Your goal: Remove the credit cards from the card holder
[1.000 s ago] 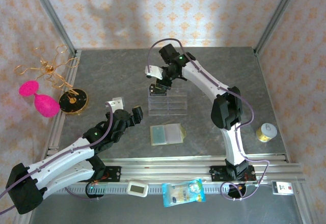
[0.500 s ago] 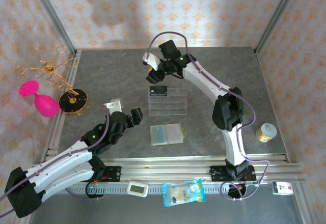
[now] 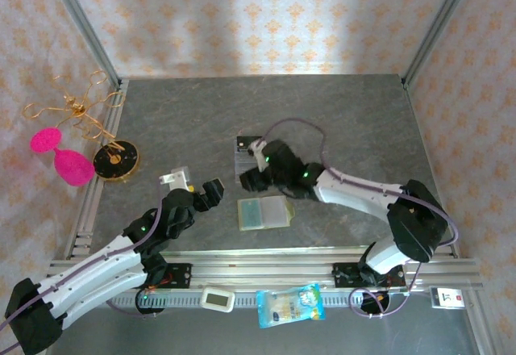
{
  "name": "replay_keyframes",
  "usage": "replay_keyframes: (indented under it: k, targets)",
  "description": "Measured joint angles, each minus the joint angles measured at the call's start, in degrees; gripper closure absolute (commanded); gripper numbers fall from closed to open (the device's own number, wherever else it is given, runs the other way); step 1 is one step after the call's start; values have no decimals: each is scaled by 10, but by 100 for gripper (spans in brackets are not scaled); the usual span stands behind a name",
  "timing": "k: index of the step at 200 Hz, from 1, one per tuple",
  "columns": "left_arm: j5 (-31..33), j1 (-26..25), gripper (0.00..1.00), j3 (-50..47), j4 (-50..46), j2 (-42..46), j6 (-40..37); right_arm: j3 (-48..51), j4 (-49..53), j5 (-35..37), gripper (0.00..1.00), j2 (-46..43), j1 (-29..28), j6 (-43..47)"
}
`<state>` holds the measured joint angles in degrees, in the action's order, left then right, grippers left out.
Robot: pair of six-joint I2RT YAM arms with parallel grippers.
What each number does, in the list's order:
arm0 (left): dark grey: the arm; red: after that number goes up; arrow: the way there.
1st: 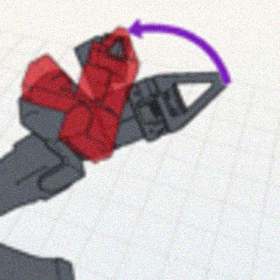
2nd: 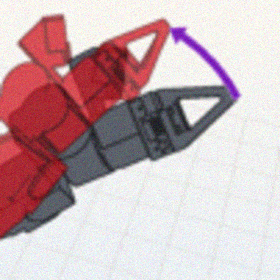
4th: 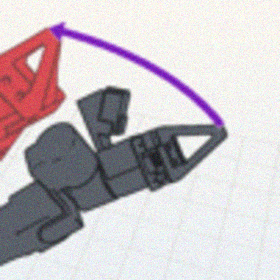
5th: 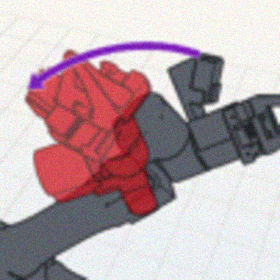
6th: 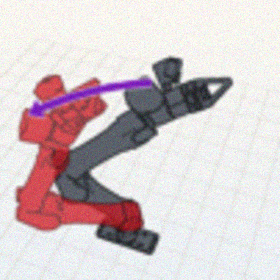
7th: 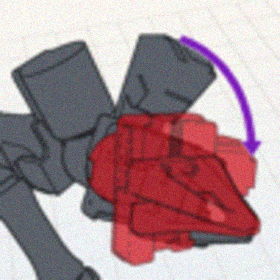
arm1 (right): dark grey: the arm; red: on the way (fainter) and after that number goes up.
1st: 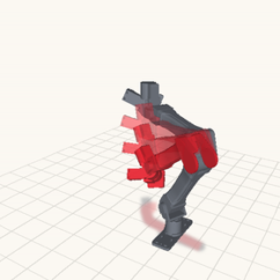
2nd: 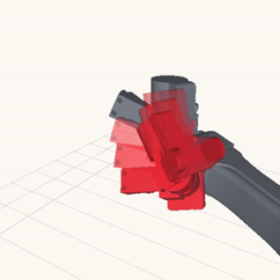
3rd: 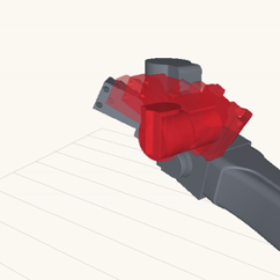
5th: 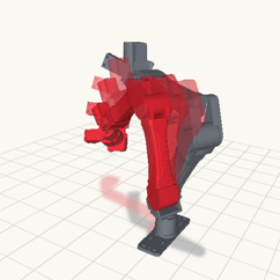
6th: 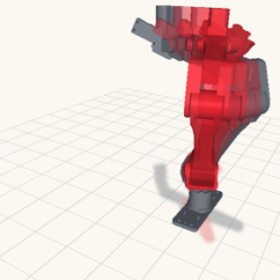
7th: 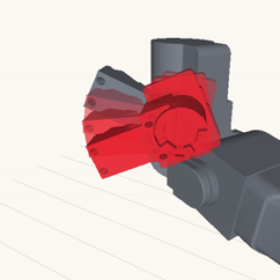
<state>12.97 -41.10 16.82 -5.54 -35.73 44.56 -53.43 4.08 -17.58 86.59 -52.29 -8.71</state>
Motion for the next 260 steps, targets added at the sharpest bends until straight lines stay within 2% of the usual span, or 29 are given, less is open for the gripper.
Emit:
replay_keyframes:
  k: [25,45,117,129,145,160,173,233,246,260]
  targets:
    - [-20,0,9,-7,4,-12,13,45,16,54,52,17,-76,-42]
    - [-35,0,10,-17,11,-26,23,50,26,92,52,45,-110,-59]
    - [-76,0,12,-32,24,-39,36,14,37,167,54,116,-132,-72]
    - [-82,0,12,-32,28,-40,36,5,41,179,59,129,-138,-73]
    - [-89,0,16,-32,35,-45,35,-5,41,189,76,137,-143,-74]
    - [-101,0,22,-32,41,-56,34,-5,37,193,91,138,-144,-85]
    - [-115,0,28,-32,50,-69,32,-3,30,194,100,137,-144,-94]
    - [-197,-1,78,-35,134,-182,28,60,-58,169,100,82,-122,-160]
    - [-209,-2,84,-35,151,-206,26,73,-73,169,100,69,-120,-173]
    - [-220,-8,86,-35,169,-231,24,83,-89,167,100,60,-120,-184]
